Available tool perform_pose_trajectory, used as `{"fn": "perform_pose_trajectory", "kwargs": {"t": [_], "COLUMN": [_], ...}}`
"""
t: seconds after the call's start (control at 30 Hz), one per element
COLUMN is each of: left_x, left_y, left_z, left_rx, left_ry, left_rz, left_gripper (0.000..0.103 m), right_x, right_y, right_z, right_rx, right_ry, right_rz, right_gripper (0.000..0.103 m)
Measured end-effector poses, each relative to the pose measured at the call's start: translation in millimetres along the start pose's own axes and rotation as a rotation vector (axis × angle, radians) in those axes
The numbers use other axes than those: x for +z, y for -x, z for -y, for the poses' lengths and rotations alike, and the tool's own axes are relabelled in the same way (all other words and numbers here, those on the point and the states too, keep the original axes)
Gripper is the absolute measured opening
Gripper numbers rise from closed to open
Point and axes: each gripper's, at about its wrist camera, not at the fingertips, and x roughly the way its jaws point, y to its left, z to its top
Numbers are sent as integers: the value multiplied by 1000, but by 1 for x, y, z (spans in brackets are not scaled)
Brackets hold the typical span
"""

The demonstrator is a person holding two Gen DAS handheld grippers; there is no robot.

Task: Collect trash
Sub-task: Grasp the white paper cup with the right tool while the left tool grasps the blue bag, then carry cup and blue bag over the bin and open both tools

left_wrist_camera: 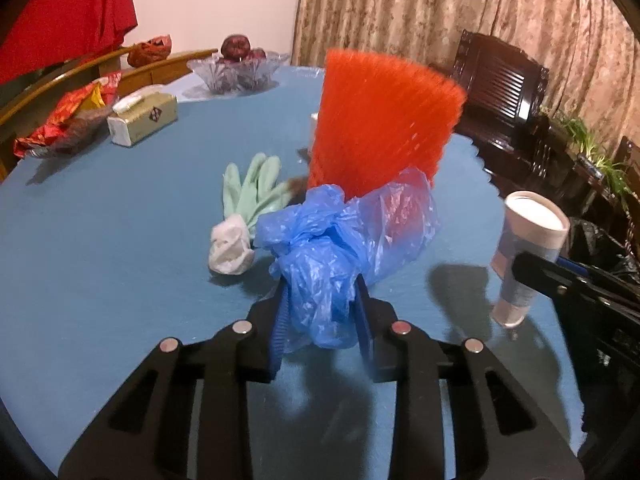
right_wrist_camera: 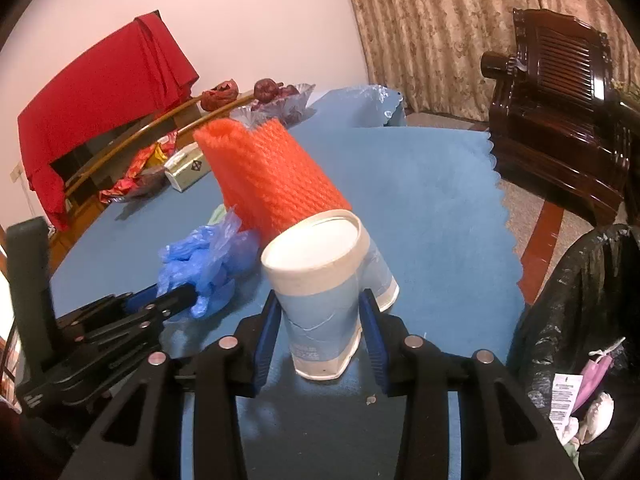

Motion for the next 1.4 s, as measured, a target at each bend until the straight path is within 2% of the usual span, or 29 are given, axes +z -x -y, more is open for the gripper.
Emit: {"fn": "perform_pose_trajectory", "kwargs": {"t": [0.37,0.73,1.0,1.4], "left_x": [1,10,15,13], "left_y": [56,85,91,79], "left_z": [7,48,101,201], "left_rx": [-6,-76,-172,-332], "left_ry": [-24,-72,-137,-263], "left_rz": [56,112,138,124], "left_gripper": [27,27,27,27], "right_x": [6,12,10,-12], "right_y": [32,87,135,204], "right_z": [-7,14,49,130], "right_rx": [20,-15,-82,-270], "right_ry": [8,-19,-58,-133], "right_rz": [47,128,195,241], "right_gripper": [40,40,40,40]}}
